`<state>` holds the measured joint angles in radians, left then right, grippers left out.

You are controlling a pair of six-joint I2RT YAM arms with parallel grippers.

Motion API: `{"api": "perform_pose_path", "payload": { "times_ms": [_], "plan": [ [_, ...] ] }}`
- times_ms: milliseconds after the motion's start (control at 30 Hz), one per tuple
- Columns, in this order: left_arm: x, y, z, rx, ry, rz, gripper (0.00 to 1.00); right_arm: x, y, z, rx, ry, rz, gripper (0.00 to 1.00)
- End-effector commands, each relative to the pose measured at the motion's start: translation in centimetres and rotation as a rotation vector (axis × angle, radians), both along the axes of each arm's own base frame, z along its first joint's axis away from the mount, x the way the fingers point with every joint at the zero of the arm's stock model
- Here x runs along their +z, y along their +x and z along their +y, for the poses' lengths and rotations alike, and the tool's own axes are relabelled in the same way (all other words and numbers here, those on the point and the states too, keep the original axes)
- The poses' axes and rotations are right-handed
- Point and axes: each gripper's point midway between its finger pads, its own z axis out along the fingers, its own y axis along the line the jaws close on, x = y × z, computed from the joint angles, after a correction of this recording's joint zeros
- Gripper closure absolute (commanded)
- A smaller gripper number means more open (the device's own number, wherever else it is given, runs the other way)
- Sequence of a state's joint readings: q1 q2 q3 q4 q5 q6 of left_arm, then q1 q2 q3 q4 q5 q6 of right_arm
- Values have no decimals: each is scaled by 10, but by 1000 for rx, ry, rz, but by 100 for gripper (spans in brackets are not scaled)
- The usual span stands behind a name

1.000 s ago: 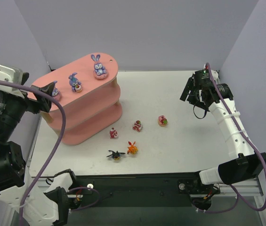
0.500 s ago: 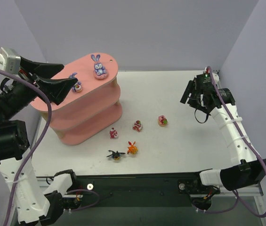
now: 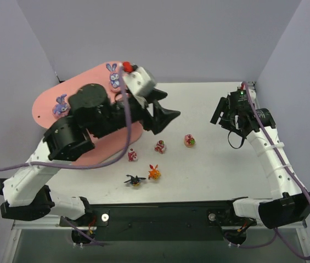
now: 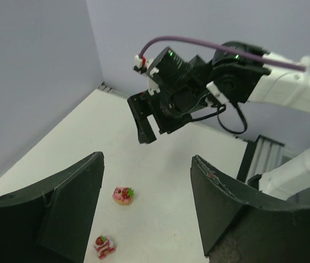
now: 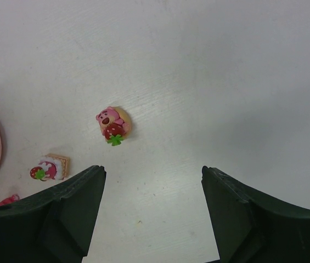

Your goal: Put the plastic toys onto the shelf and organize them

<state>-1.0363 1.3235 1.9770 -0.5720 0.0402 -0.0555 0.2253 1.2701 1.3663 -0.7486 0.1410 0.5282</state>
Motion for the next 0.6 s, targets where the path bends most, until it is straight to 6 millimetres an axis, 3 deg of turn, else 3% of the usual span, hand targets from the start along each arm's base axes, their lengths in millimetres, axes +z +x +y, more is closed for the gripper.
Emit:
{"api": "perform_pose_path", "payload": {
  "times_ms": [0, 67, 100, 267, 300, 367, 400, 567],
  "plan": [
    [-28, 26, 17, 337, 179, -85, 26, 5, -8, 11, 98, 31, -49, 27],
    [-40, 13, 4, 327, 202, -76, 26, 6, -11, 25, 222, 49, -87, 27],
    [-47, 10, 4, 338, 210, -69, 26, 5, -17, 45, 337, 114, -93, 27],
    [-41, 19, 35, 496, 132, -12, 25, 8, -47, 108, 707, 239, -211, 23],
    [-35, 20, 41, 518, 107, -11, 26, -6, -62, 126, 803, 240, -190, 22],
    [-25, 22, 60, 578, 61, -6, 26, -11, -74, 150, 915, 239, -216, 20],
    [-16, 21, 71, 593, 22, -6, 25, -27, -94, 170, 1013, 240, -184, 19],
    [-4, 24, 97, 674, -17, 6, 25, -60, -117, 209, 1147, 167, -172, 16]
  ]
}}
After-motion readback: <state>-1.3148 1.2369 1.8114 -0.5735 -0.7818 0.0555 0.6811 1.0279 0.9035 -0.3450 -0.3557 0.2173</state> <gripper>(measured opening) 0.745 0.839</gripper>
